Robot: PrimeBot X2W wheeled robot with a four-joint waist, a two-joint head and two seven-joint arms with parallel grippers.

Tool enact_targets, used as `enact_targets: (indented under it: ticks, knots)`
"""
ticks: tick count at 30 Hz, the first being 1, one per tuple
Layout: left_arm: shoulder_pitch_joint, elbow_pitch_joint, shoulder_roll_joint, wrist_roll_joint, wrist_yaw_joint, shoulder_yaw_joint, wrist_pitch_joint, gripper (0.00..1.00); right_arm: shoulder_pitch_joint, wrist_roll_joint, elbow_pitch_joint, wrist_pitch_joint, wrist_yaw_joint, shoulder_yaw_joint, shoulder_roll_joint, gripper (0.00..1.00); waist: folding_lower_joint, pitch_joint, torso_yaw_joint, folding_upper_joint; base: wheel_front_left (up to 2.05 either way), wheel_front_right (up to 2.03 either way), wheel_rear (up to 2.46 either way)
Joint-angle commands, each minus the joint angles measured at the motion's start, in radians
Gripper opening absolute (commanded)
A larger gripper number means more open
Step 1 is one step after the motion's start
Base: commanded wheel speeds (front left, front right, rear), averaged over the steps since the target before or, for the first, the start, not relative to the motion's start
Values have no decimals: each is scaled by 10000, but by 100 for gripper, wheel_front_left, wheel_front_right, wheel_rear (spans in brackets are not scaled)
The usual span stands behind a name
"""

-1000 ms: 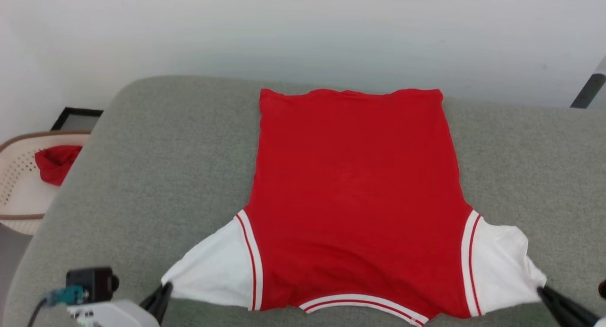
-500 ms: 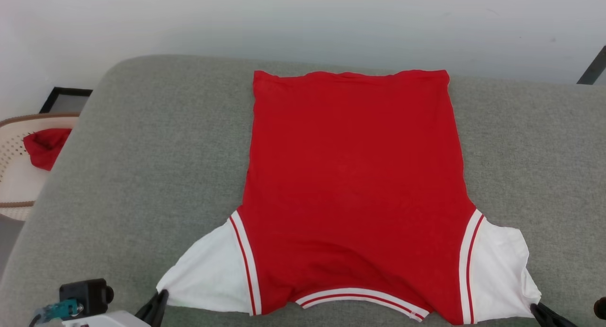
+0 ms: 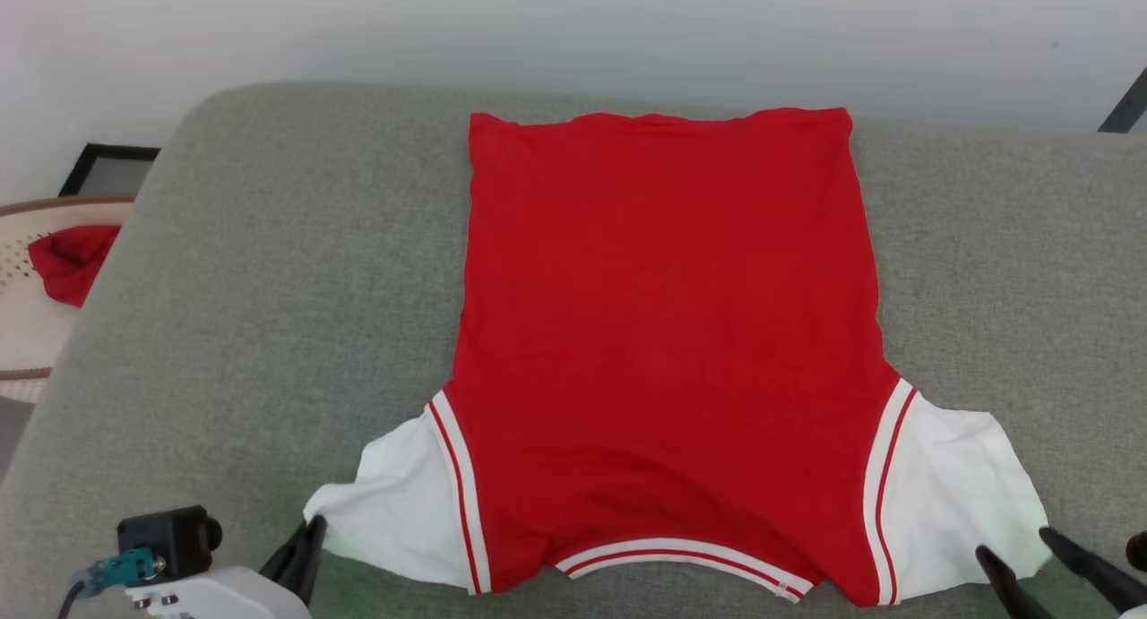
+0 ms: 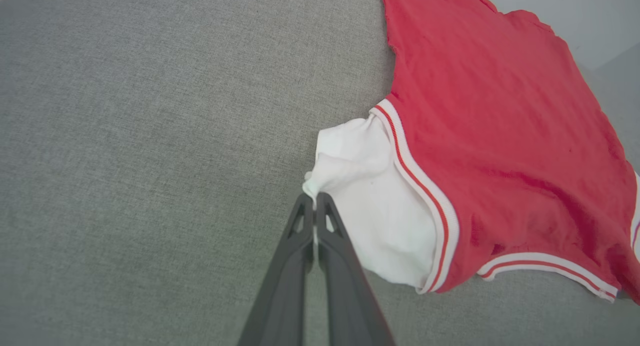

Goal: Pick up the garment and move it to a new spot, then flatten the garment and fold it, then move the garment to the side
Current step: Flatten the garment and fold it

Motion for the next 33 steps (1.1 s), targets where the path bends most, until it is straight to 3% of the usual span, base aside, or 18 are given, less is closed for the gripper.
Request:
enact_targets:
  ticks: [1, 7, 14, 21, 33]
  knots:
    - [-124, 30, -79, 110, -58, -14, -112, 0, -159, -53, -111, -9, -11, -97, 15, 100, 0, 118, -3, -1, 0, 0, 0]
    - [-376, 90, -298, 265, -163, -84, -343, 0, -831, -81, -608, 177, -11, -164, -29, 100, 0, 416, -19, -1, 0, 0, 0]
    - [-819, 193, -606, 492, -344, -242, -511, 0, -2936, -38, -214, 168, -11, 14, -471, 100, 0, 909, 133, -1, 0, 0, 0]
    - [-1498, 349, -1126, 749, -640, -625, -593, 0, -5803, 114, 1329, 219, -11, 352, -964, 100, 0, 1476, 712, -1, 0, 0, 0]
    - [-2875, 1081, -2318, 1128, -1541, -1564, -592, 0, -10048, 655, 4966, 1002, -13, 1657, -2234, 100, 0, 2700, 2322, -1, 0, 0, 0]
